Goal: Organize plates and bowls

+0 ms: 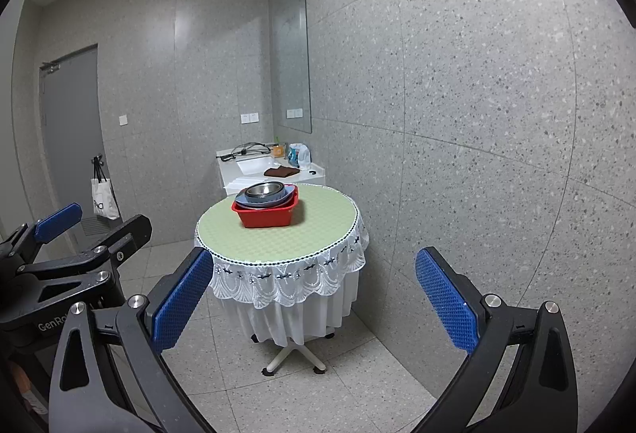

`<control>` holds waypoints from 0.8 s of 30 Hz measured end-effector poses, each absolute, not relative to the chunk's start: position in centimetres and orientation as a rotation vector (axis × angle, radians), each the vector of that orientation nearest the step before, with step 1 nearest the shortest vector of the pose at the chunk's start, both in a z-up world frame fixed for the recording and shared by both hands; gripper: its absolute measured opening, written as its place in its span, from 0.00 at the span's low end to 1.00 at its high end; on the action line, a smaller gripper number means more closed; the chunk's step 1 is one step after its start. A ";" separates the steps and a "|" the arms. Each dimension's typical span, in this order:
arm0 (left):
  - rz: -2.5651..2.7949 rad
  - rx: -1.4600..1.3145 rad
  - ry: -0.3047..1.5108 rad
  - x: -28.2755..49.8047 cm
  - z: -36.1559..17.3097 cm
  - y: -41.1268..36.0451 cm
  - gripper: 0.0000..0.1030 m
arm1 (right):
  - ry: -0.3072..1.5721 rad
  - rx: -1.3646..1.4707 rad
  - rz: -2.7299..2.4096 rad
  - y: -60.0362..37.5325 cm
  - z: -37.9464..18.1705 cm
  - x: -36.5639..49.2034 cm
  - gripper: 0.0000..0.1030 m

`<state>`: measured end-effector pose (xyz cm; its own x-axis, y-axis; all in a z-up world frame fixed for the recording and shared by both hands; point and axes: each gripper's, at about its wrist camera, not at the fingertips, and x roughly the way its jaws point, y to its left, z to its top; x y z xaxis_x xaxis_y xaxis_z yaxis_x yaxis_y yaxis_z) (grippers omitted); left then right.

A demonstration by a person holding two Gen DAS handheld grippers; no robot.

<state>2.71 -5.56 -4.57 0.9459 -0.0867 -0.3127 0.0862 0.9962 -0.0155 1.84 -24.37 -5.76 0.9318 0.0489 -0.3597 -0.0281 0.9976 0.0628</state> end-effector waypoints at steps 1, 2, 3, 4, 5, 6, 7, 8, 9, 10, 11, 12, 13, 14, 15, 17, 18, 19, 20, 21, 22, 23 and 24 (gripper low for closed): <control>-0.088 -0.001 0.319 2.8 -4.6 -5.6 0.99 | 0.369 0.057 0.039 -24.4 -5.8 1.8 1.00; -0.088 0.000 0.318 2.7 -4.6 -5.7 0.99 | 0.370 0.057 0.040 -24.4 -5.8 1.8 1.00; -0.087 0.001 0.319 2.7 -4.6 -5.7 0.99 | 0.373 0.058 0.041 -24.5 -5.8 1.8 1.00; -0.085 0.002 0.320 2.7 -4.7 -5.7 0.99 | 0.373 0.059 0.041 -24.5 -5.8 1.8 1.00; -0.085 0.003 0.319 2.7 -4.7 -5.8 0.99 | 0.373 0.059 0.040 -24.5 -5.8 1.7 1.00; -0.087 0.003 0.317 2.7 -4.7 -5.8 0.99 | 0.374 0.060 0.039 -24.5 -5.8 1.7 1.00; -0.088 0.001 0.315 2.7 -4.7 -5.8 0.99 | 0.375 0.062 0.041 -24.5 -5.8 1.7 1.00; -0.087 0.002 0.314 2.7 -4.7 -5.8 0.99 | 0.375 0.063 0.042 -24.6 -5.8 1.8 1.00; -0.087 0.003 0.314 2.7 -4.7 -5.8 0.99 | 0.374 0.063 0.041 -24.6 -5.8 1.8 1.00; -0.088 0.002 0.315 2.7 -4.7 -5.9 0.99 | 0.375 0.063 0.041 -24.6 -5.8 1.8 1.00; -0.088 0.000 0.316 2.7 -4.8 -6.0 0.99 | 0.375 0.064 0.042 -24.6 -5.8 1.8 1.00; -0.088 0.000 0.317 2.7 -4.8 -6.0 0.99 | 0.375 0.065 0.042 -24.6 -5.8 1.8 1.00; -0.087 0.001 0.318 2.8 -4.8 -6.0 0.99 | 0.376 0.064 0.042 -24.6 -5.8 1.8 1.00; -0.085 0.001 0.318 2.8 -4.8 -6.1 0.99 | 0.376 0.064 0.041 -24.6 -5.8 1.8 1.00; -0.084 0.001 0.317 2.8 -4.9 -6.2 0.99 | 0.377 0.065 0.041 -24.6 -5.8 1.9 1.00; -0.083 0.000 0.315 2.8 -4.9 -6.2 0.99 | 0.377 0.067 0.042 -24.5 -5.8 2.0 1.00; -0.083 0.001 0.315 2.8 -4.9 -6.2 0.99 | 0.376 0.065 0.041 -24.5 -5.8 2.0 1.00; -0.084 0.001 0.314 2.8 -4.8 -6.2 0.99 | 0.376 0.064 0.040 -24.5 -5.8 2.0 1.00; -0.083 0.000 0.314 2.7 -4.9 -6.3 0.99 | 0.376 0.064 0.041 -24.4 -5.8 2.1 1.00; -0.083 0.000 0.314 2.8 -4.9 -6.3 0.99 | 0.376 0.065 0.041 -24.4 -5.8 2.1 1.00; -0.082 0.000 0.314 2.8 -5.0 -6.4 0.99 | 0.375 0.064 0.040 -24.3 -5.8 2.1 1.00; -0.082 0.000 0.315 2.7 -5.0 -6.5 0.99 | 0.376 0.063 0.040 -24.4 -5.8 2.1 1.00; -0.081 0.000 0.314 2.6 -5.0 -6.7 0.99 | 0.377 0.064 0.040 -24.4 -5.8 2.1 1.00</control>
<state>2.58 -6.72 -5.03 0.9477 -0.0796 -0.3089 0.0796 0.9967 -0.0128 2.09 -24.40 -5.84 0.9290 0.0510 -0.3666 -0.0274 0.9972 0.0695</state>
